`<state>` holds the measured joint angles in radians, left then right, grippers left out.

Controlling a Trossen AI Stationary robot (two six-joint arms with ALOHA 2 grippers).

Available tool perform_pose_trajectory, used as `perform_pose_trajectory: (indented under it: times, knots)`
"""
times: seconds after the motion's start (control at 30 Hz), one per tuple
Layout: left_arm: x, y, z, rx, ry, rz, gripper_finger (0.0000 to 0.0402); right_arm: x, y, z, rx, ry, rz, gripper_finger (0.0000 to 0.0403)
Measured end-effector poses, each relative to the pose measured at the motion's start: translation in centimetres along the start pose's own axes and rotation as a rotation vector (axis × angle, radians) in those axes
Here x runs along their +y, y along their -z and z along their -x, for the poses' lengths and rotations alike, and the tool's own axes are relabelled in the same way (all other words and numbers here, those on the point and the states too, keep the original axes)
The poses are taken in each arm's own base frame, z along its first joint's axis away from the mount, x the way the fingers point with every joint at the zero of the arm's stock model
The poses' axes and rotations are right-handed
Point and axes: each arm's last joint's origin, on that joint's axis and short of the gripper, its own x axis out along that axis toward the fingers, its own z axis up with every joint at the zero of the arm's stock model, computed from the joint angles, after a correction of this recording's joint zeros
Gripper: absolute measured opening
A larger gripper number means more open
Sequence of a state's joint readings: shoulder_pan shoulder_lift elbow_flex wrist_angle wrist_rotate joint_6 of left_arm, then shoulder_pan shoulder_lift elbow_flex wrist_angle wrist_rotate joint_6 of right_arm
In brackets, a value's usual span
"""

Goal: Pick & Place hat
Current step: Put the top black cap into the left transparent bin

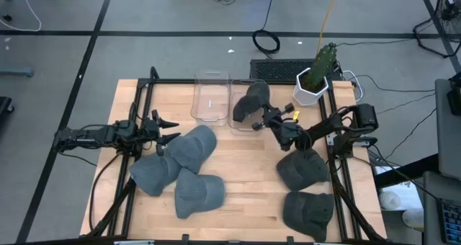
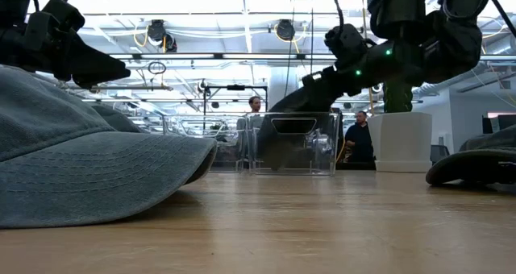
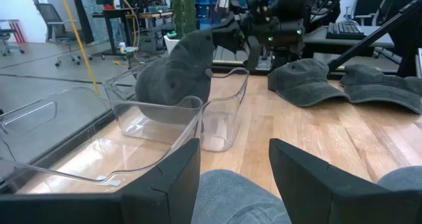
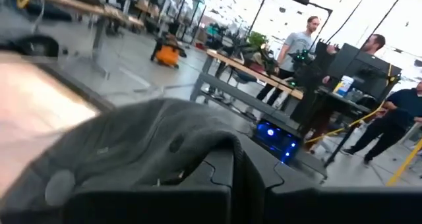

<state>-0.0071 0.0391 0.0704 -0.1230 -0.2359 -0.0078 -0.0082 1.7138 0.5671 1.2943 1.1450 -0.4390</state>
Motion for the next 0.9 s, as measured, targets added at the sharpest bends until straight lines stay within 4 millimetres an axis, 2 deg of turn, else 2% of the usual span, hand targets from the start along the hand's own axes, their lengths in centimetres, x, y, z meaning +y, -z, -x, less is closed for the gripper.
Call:
perform_pose_trajectory:
  times: [0.33, 0.7, 0.8, 0.9]
  knots:
    - [0.0, 0.0, 0.0, 0.0, 0.0, 0.0, 0.0191, 1.5, 1.3, 2.1, 0.057, -0.102, 0.073, 0.0]
    - [0.0, 0.0, 0.0, 0.0, 0.0, 0.0, 0.0191, 1.9, 1.8, 1.9, 0.064, -0.242, 0.02, 0.0]
    - [0.0, 0.0, 0.0, 0.0, 0.0, 0.0, 0.0191, 1.8, 1.7, 1.9, 0.063, -0.245, 0.032, 0.0014]
    - [0.0, 0.0, 0.0, 0.0, 0.0, 0.0, 0.0191, 1.7, 1.4, 1.9, 0.056, -0.25, 0.049, 0.0051]
